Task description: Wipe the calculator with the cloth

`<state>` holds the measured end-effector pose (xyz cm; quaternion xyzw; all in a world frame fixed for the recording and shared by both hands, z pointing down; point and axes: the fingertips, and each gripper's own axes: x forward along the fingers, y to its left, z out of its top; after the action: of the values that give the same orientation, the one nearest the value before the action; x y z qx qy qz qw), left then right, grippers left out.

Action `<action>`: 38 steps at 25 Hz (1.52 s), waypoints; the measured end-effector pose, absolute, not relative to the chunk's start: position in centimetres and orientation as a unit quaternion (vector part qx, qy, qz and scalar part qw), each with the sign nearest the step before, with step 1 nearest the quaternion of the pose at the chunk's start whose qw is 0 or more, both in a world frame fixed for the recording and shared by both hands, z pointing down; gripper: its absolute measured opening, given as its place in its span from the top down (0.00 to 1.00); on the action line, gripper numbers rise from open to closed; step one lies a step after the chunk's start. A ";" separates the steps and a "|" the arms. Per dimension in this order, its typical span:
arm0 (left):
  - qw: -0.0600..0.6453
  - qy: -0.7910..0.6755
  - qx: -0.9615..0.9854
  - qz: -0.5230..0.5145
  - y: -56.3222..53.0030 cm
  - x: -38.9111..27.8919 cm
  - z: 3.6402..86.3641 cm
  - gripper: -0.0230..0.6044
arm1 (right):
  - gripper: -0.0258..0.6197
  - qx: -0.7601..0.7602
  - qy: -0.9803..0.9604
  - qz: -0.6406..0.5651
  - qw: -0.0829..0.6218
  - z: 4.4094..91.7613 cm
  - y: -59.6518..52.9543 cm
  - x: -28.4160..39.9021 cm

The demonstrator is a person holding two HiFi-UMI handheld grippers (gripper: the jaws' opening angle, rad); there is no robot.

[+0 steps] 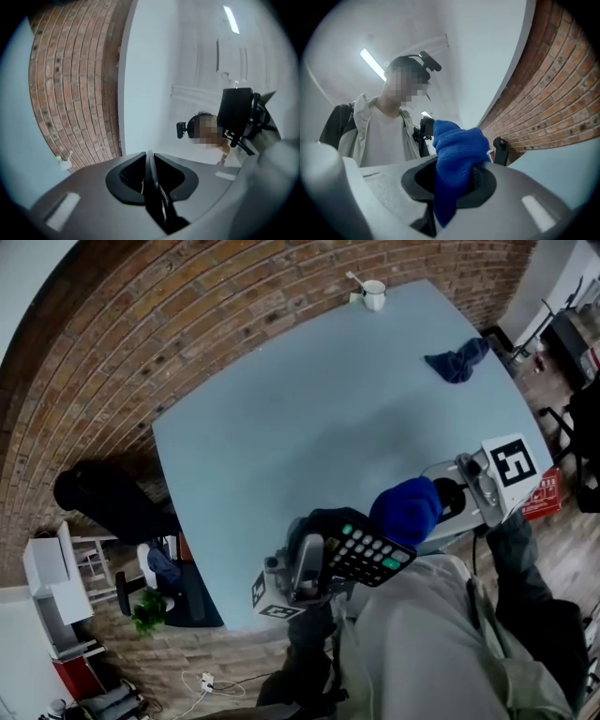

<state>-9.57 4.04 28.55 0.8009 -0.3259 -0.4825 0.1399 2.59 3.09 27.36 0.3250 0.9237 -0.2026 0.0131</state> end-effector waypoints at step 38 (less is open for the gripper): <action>0.213 -0.518 0.728 -0.396 0.9 -11.5 33.8 0.89 | 0.85 0.183 0.920 0.169 -0.304 36.5 10.1 -3.4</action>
<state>-11.48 0.88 33.80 0.7278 -0.5179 -0.3960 0.2130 -3.37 10.06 36.47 0.1825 0.9197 0.1693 -0.3037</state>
